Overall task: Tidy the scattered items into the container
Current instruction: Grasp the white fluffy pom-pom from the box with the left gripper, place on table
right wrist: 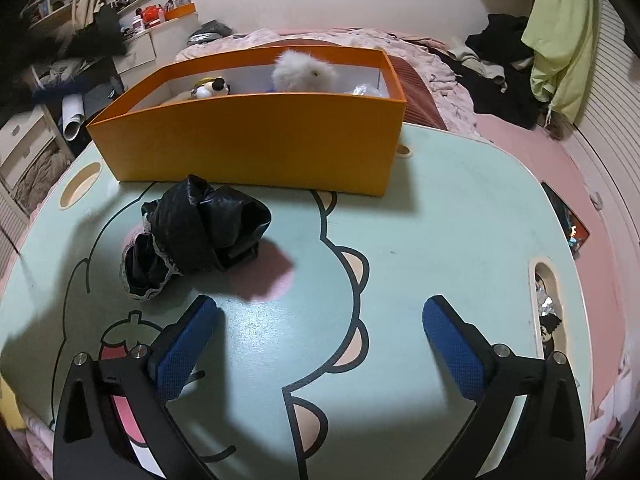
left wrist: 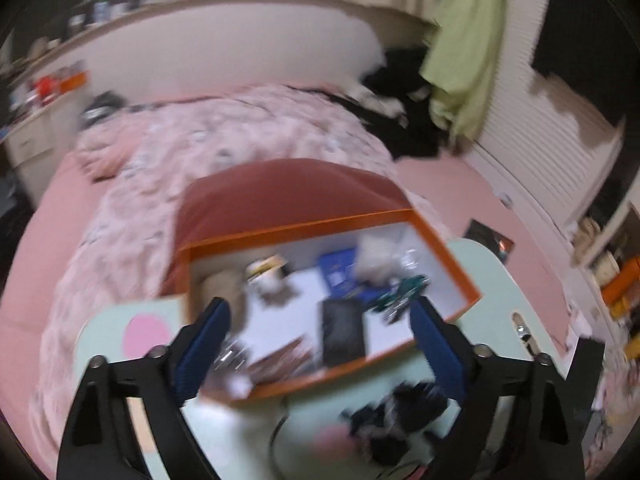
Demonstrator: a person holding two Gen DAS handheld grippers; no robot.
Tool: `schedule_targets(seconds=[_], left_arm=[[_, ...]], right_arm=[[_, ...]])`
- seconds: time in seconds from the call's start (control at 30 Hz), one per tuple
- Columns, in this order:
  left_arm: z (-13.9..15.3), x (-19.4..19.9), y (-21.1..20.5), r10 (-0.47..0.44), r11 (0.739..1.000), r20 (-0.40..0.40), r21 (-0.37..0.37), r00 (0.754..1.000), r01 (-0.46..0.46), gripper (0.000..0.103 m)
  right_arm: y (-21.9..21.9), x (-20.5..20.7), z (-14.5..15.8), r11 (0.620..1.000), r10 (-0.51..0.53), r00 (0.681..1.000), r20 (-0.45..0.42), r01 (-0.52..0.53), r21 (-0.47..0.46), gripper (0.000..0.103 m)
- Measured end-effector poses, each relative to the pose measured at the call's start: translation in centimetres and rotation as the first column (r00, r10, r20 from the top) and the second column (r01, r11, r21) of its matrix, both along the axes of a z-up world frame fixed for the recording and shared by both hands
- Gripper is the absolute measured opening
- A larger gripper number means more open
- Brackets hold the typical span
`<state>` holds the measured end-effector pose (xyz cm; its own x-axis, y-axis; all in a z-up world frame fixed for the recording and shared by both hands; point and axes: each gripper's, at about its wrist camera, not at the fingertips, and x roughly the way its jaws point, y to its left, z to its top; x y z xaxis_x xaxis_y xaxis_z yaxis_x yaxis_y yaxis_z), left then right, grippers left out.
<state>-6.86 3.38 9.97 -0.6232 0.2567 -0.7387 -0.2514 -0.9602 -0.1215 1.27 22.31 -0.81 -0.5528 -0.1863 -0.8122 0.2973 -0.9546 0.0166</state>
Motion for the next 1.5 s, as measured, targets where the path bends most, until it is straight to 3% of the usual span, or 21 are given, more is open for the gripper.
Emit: schedule_targets(seconds=[0.13,0.3,0.37,0.4,0.43,0.5,0.67,0.87,0.97,1.17,1.23,1.27,1.3,1.33,1.4,1.5], left_arm=[[-1.6,-4.0,3.8,-0.074,0.994,0.055,-0.073,0.996,0.078,0.062],[-3.9,-7.6,6.3,-0.088,0.991,0.139,-0.084,0.986,0.1,0.06],[-5.1,-8.2,6.8,-0.093,0.991,0.183,-0.082,0.979,0.109,0.046],[-5.6,-8.4,7.0,-0.095,0.99,0.196,-0.088,0.976,0.114,0.027],[-6.0,-8.4,7.1,-0.095,0.989,0.201,-0.096,0.975,0.116,0.019],[-6.0,-8.1,6.9,-0.092,0.989,0.182,-0.098,0.979,0.111,0.019],[-2.8,-5.8,4.1,-0.068,0.996,0.08,-0.047,0.994,0.072,0.019],[0.8,0.8,-0.8,-0.004,1.0,-0.042,-0.015,0.999,0.003,0.019],[-0.1,4.4,-2.8,0.018,0.999,-0.041,-0.035,0.999,-0.019,0.019],[-5.1,8.8,-5.2,0.1,0.994,0.097,0.028,0.99,-0.103,0.019],[-6.9,9.3,-4.9,0.129,0.991,0.117,0.005,0.985,-0.13,0.02],[-7.5,9.4,-4.5,0.145,0.989,0.12,-0.015,0.982,-0.145,0.022],[-8.0,9.5,-4.2,0.159,0.987,0.12,-0.027,0.98,-0.157,0.031],[-8.2,9.6,-4.0,0.166,0.986,0.121,-0.029,0.979,-0.163,0.047],[-8.3,9.9,-3.7,0.16,0.987,0.111,-0.014,0.981,-0.159,0.066],[-8.1,10.9,-3.6,0.142,0.99,0.078,-0.025,0.987,-0.14,0.079]], right_arm=[[0.1,-0.2,0.2,1.0,-0.004,1.0,0.002,0.004,-0.003,0.102],[-0.2,-0.3,0.5,1.0,-0.008,1.0,0.006,0.008,-0.006,0.102],[-0.2,-0.2,0.5,1.0,-0.008,1.0,0.008,0.008,-0.01,0.102],[-0.2,-0.2,0.6,1.0,-0.008,1.0,0.008,0.009,-0.011,0.102],[-0.2,-0.2,0.6,1.0,-0.009,1.0,0.008,0.009,-0.012,0.102],[-0.2,-0.2,0.6,1.0,-0.009,1.0,0.008,0.009,-0.012,0.102],[-0.3,-0.1,0.6,1.0,-0.012,1.0,0.008,0.012,-0.016,0.102],[-0.5,0.0,0.7,1.0,-0.016,1.0,0.008,0.016,-0.011,0.102],[-0.6,0.0,0.7,1.0,-0.023,1.0,0.008,0.023,-0.004,0.102],[-0.6,0.1,0.7,1.0,-0.024,1.0,0.008,0.024,-0.003,0.102],[-0.6,0.1,0.7,1.0,-0.025,1.0,0.008,0.025,-0.003,0.102],[-0.6,0.1,0.7,1.0,-0.025,1.0,0.008,0.025,-0.003,0.102],[-0.6,0.1,0.7,1.0,-0.025,1.0,0.008,0.025,-0.003,0.102],[-0.6,0.1,0.7,1.0,-0.026,1.0,0.007,0.026,-0.003,0.102],[-0.5,0.2,0.8,0.999,-0.031,0.999,0.007,0.031,-0.009,0.102],[0.2,0.2,1.1,0.998,-0.052,0.999,0.01,0.052,-0.047,0.102]])
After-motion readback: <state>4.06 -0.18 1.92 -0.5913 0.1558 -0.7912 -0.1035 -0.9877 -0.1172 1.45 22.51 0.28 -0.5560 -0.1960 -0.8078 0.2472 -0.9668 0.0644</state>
